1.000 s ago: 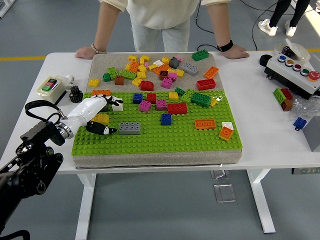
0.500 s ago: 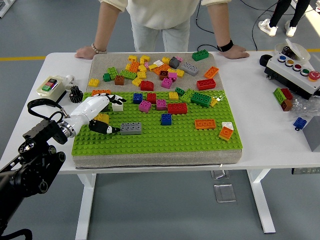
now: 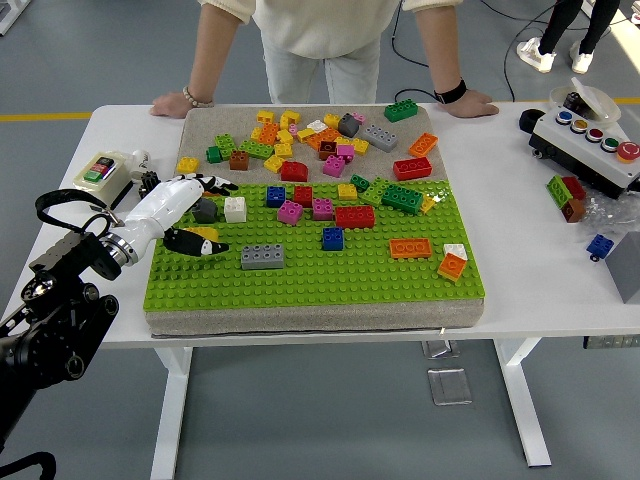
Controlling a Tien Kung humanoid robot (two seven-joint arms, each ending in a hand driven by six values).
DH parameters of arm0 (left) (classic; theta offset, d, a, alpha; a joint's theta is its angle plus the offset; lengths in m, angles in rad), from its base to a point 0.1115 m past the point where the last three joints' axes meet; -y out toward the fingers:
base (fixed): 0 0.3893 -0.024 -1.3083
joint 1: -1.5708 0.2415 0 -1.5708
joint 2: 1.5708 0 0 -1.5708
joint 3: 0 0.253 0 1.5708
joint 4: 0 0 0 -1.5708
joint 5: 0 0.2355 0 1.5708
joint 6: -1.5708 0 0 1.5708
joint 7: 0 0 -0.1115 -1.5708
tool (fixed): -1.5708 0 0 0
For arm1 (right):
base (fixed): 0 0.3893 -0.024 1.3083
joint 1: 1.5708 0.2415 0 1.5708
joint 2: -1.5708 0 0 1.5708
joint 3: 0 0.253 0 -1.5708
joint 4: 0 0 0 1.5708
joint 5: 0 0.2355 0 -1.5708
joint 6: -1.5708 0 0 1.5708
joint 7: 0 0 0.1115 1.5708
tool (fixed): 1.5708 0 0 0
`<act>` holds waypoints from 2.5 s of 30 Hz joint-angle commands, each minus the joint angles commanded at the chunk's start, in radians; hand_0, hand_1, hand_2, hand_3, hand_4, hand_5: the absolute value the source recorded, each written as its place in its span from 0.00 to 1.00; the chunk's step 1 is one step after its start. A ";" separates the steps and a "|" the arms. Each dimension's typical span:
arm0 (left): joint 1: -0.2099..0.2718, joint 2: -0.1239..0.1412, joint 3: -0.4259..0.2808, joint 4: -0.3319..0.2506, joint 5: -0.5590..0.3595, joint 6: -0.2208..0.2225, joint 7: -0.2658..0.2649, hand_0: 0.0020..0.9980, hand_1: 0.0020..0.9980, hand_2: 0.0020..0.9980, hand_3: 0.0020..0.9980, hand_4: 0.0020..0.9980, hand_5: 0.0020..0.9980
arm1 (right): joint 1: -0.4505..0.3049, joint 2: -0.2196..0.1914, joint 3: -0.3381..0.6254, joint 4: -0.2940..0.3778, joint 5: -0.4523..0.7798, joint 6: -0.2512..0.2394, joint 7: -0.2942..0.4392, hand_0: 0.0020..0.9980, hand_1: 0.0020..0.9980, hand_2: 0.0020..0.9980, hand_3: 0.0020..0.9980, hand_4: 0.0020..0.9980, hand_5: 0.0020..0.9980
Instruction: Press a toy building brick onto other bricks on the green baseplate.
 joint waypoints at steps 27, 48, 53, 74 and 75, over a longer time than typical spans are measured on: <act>0.115 0.029 0.094 -0.246 0.000 -0.214 0.023 1.00 0.93 0.92 0.74 1.00 0.92 | 0.003 -0.005 0.003 0.000 -0.002 0.015 -0.004 0.73 0.65 0.71 0.58 0.91 0.49; 0.099 0.016 0.113 -0.165 0.000 -0.195 0.018 1.00 0.94 0.94 0.74 1.00 0.93 | 0.006 -0.004 -0.005 0.000 -0.002 0.006 -0.007 0.73 0.65 0.71 0.58 0.91 0.49; 0.099 0.012 0.115 -0.159 0.000 -0.194 0.019 1.00 0.94 0.94 0.74 1.00 0.93 | 0.006 -0.004 -0.003 0.000 -0.003 0.007 -0.007 0.73 0.65 0.71 0.58 0.91 0.49; 0.095 0.001 0.121 -0.116 0.000 -0.183 0.021 1.00 0.93 0.93 0.74 1.00 0.92 | 0.008 -0.005 0.003 0.000 -0.002 0.007 -0.007 0.74 0.65 0.71 0.58 0.91 0.49; 0.096 0.000 0.122 -0.115 0.000 -0.182 0.021 1.00 0.93 0.93 0.74 1.00 0.92 | 0.008 -0.005 0.003 0.000 -0.001 0.007 -0.007 0.74 0.65 0.71 0.58 0.91 0.49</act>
